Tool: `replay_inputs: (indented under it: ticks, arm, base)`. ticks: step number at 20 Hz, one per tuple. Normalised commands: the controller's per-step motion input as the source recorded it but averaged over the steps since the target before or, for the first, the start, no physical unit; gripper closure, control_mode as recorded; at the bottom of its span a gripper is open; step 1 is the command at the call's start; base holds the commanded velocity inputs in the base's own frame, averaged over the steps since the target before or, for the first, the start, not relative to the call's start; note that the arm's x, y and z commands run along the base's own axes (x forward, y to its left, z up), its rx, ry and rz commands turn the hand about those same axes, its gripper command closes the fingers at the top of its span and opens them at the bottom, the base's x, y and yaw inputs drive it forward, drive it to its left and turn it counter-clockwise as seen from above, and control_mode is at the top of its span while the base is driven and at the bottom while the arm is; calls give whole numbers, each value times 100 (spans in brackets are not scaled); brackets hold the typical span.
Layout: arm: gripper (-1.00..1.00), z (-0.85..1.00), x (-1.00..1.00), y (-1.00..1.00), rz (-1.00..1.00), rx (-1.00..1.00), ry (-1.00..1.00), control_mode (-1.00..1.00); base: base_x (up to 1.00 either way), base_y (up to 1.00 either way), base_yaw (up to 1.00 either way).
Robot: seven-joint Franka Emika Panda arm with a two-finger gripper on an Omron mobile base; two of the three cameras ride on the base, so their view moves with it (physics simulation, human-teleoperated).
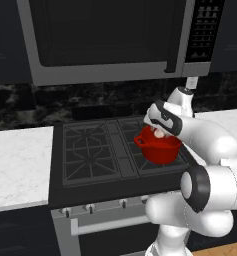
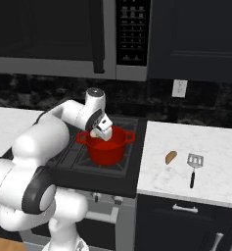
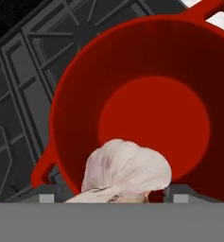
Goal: Put the sweet potato and garlic in the pot. Retrieve the spatula and lightly stir the vegetables in the pot.
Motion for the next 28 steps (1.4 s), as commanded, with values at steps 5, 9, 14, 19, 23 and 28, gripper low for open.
replay_inputs:
  ticks: [5,9,14,19,23,28]
  arm:
    - [-100,25,-42,-29,0,0,-3,-100]
    - [-100,48,-92,-60,0,0,-8,-100]
    - [-100,18,-92,-80,0,0,-1,-100]
    - [-100,-1,-17,-100,0,0,0,-100]
    - [-100,-12,18,-100,0,0,3,-100]
    - [-100,-40,54,-96,2,0,9,-100]
  base:
    - [0,0,0]
    - [0,0,0]
    - [0,0,0]
    - [0,0,0]
    - [0,0,0]
    - [0,0,0]
